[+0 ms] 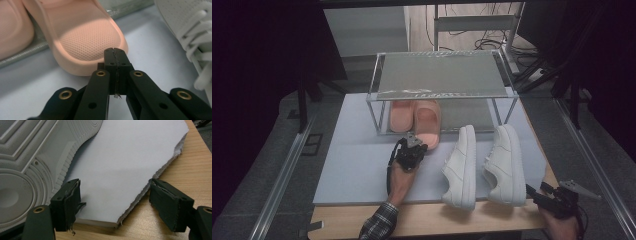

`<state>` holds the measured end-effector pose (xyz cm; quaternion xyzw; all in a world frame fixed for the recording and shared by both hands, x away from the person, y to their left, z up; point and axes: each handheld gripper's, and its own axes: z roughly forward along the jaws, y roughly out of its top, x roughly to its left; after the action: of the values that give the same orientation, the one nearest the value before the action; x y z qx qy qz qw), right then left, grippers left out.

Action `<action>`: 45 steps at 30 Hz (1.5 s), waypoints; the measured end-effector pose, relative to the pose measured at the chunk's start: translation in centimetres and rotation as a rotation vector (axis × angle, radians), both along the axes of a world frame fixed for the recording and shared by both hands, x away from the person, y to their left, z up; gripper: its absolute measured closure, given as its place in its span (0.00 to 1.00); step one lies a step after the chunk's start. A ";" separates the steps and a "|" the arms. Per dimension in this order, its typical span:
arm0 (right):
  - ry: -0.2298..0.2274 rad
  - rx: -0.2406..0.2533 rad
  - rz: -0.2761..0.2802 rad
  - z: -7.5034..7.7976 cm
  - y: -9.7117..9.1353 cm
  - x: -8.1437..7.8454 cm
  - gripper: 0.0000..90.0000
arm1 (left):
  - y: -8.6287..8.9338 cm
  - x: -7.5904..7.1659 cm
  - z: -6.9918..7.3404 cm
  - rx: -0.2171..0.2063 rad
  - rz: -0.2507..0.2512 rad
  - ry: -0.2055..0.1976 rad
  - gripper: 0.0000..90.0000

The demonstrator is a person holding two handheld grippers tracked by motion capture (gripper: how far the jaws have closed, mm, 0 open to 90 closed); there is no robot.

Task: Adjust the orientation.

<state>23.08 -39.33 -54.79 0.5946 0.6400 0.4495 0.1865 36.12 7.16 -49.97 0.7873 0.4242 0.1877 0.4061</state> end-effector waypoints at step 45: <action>0.000 0.002 0.002 0.0 0.0 0.0 0.28 | -0.8 7.2 -0.5 0.047 0.129 0.015 0.99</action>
<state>23.09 -39.34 -54.79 0.5941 0.6401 0.4504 0.1855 43.31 6.33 -50.44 0.7691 0.4725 0.2174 0.3713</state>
